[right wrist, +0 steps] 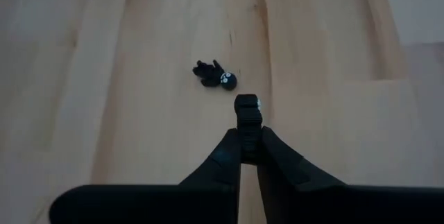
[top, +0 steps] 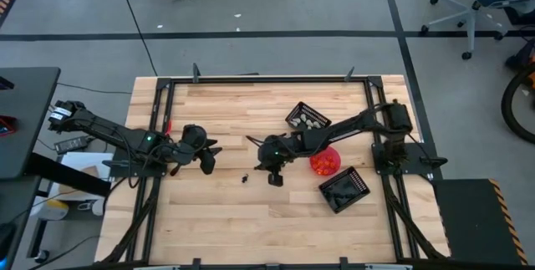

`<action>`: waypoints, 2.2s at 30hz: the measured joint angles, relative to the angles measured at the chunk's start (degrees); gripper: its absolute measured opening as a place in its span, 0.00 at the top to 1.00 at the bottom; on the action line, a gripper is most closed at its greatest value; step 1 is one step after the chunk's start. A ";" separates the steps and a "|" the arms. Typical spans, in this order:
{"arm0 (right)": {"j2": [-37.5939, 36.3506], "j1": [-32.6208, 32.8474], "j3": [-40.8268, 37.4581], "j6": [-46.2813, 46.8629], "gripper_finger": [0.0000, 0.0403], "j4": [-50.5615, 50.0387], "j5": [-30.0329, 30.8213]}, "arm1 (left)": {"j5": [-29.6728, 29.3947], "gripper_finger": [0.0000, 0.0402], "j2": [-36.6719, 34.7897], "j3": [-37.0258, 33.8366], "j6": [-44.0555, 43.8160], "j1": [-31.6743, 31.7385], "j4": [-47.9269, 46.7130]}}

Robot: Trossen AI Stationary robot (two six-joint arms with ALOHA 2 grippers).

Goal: Sort Halloween decoration
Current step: Put the black skeleton toy into the bottom black basket

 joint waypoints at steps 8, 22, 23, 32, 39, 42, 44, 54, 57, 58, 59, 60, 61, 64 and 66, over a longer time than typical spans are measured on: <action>-6.82 -0.43 0.03 -2.19 0.91 -8.18 0.22 | -0.05 0.61 0.00 0.00 -0.04 0.00 0.00; -15.04 -0.61 0.05 -0.55 0.91 -21.28 0.17 | -0.08 0.61 0.00 0.00 -0.92 0.00 0.01; -15.28 -0.61 0.05 0.24 0.91 -22.26 -0.19 | -0.09 0.61 0.00 0.00 -0.90 0.00 0.01; -15.84 -0.23 0.06 5.43 0.91 -32.57 -6.94 | -0.10 0.61 0.00 0.00 -0.87 0.00 0.01; -15.84 1.55 0.06 6.58 0.91 -46.22 -9.73 | -0.12 0.61 0.00 0.00 -0.28 0.00 -0.01; -15.84 2.49 0.07 7.17 0.91 -51.34 -12.02 | -0.14 0.61 0.00 0.00 -0.08 0.00 -0.01; -15.95 3.19 0.07 7.48 0.91 -54.91 -14.90 | -0.14 0.61 0.00 0.00 -0.09 0.00 -0.01; -16.65 7.89 0.07 7.29 0.91 -63.62 -17.45 | -0.16 0.61 0.00 0.00 -0.09 0.00 -0.05; -16.65 9.12 0.07 8.37 0.88 -62.98 -16.62 | -0.15 0.61 -0.02 0.00 -0.09 0.00 -0.07; -16.65 9.33 0.07 8.51 0.86 -62.96 -16.63 | -0.16 0.61 -0.02 0.00 -0.12 0.00 -0.06; -16.65 9.48 0.07 8.89 0.84 -63.05 -16.62 | -0.16 0.61 -0.02 0.00 -0.15 0.00 -0.06; -16.65 9.53 0.07 9.60 0.82 -63.08 -16.52 | -0.16 0.61 -0.02 0.00 -0.15 0.00 -0.05; -16.65 9.53 0.07 10.13 0.80 -63.06 -16.42 | -0.14 0.61 -0.02 0.00 -0.20 0.00 -0.05; -16.65 9.49 0.07 10.90 0.73 -63.31 -16.40 | 0.19 0.61 -0.02 0.00 -1.31 0.00 -0.05; -16.65 9.51 0.07 10.98 0.70 -63.77 -16.65 | 3.71 0.61 -0.02 0.00 -1.49 -0.04 0.10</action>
